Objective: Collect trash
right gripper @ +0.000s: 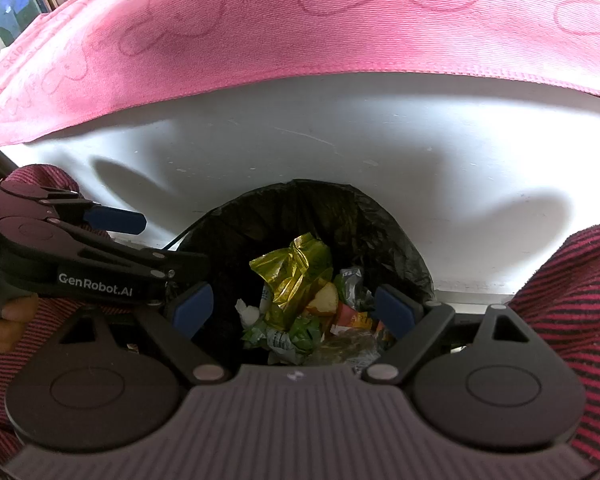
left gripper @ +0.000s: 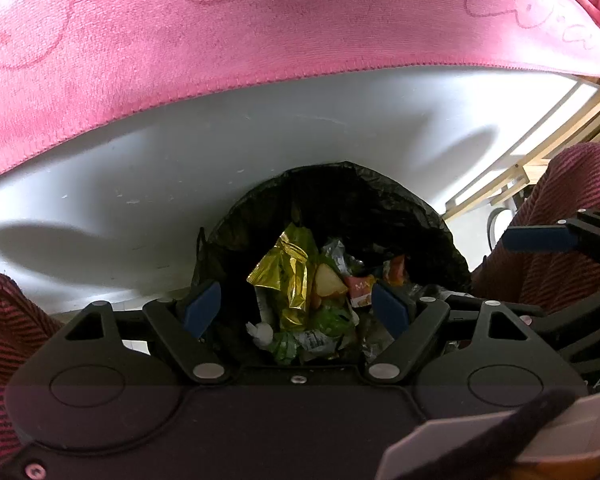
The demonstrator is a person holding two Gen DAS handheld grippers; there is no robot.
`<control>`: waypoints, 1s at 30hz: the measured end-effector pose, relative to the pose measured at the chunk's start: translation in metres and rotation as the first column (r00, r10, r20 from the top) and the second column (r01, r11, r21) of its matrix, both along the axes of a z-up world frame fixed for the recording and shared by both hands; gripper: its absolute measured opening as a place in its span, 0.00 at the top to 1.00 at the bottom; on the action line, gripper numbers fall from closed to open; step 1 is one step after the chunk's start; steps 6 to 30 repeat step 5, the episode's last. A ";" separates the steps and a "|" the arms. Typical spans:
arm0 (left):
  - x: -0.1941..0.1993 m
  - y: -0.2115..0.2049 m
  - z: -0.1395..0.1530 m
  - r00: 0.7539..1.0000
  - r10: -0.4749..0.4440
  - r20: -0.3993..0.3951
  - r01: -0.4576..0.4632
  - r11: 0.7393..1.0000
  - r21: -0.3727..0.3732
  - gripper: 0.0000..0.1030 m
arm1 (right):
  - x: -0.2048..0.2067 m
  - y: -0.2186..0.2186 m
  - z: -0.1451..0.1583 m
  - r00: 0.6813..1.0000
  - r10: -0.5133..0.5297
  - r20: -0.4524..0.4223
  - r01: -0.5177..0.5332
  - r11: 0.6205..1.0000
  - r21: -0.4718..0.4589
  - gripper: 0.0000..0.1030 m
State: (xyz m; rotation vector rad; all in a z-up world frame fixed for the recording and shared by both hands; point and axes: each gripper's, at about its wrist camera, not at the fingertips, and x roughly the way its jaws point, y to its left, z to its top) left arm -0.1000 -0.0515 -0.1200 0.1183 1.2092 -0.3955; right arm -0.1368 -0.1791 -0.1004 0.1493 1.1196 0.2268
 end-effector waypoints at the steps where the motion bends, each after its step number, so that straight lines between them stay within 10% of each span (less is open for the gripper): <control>1: 0.000 0.000 0.000 1.000 0.002 0.001 -0.002 1.000 -0.003 0.20 | 0.000 0.000 0.000 1.000 -0.001 0.000 0.001 1.000 0.000 0.09; 30: 0.001 0.002 0.006 1.000 0.013 0.017 -0.013 1.000 0.009 0.20 | -0.002 -0.003 0.003 1.000 -0.002 0.010 0.002 1.000 0.012 0.09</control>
